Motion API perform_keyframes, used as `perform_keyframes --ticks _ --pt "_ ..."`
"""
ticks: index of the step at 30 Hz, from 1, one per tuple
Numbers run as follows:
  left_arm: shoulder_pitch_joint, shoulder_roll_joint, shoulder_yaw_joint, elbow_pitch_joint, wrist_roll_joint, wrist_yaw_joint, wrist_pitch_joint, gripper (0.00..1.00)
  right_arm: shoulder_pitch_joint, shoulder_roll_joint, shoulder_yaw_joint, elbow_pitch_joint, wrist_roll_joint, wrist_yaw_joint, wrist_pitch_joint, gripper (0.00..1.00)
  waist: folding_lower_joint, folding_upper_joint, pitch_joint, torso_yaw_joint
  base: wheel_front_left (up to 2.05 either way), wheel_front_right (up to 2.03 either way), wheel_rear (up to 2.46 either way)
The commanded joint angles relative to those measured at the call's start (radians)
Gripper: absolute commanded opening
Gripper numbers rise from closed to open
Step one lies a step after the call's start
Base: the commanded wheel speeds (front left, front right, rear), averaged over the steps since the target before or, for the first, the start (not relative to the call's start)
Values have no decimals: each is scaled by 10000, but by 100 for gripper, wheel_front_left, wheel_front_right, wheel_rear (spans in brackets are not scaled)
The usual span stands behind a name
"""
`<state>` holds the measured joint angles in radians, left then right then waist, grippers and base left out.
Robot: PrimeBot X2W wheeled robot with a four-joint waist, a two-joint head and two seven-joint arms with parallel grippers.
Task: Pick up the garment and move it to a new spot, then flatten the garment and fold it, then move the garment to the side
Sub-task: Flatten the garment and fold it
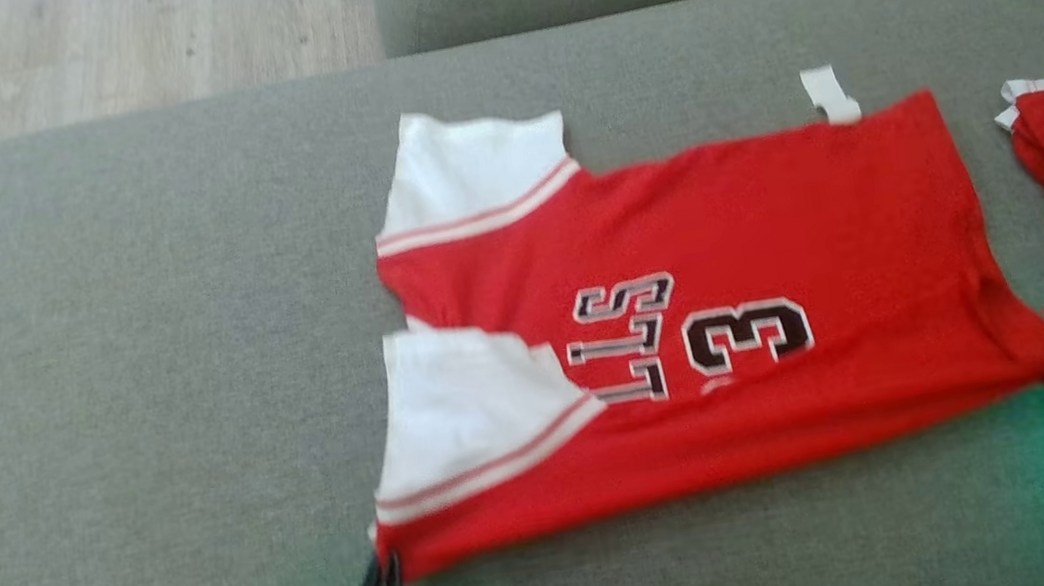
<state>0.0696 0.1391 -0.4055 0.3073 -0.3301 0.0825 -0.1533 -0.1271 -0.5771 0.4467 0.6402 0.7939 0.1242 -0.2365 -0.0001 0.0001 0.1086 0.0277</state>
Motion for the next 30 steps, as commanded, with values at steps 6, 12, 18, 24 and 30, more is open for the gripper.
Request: perform_keyframes --ticks 6,12,18,24,30 --pt "783 516 49 -1265 -206 46 751 0 1181 -635 -307 -778 -4 65 250 0 1 -1 -360 19 0 0 0" --pt "916 729 -64 -1514 -290 -27 1231 61 1811 -437 -948 -1247 -288 65 525 100 1 -1 -491 -97 0 0 0" --pt "259 863 -136 -1759 -134 -77 1520 100 1990 -71 -1552 -1887 -822 65 741 100 1 -1 -472 -341 0 0 0" --pt "-2216 1263 -107 -2038 233 -588 2241 100 1941 196 -2182 -3006 -1408 65 1216 100 1 -1 82 -738 0 0 0" --pt "-5207 1504 111 -1579 371 -1180 2999 100 1736 202 -2678 -4045 -1693 65 1592 100 1 -1 1051 -1201 0 0 0"
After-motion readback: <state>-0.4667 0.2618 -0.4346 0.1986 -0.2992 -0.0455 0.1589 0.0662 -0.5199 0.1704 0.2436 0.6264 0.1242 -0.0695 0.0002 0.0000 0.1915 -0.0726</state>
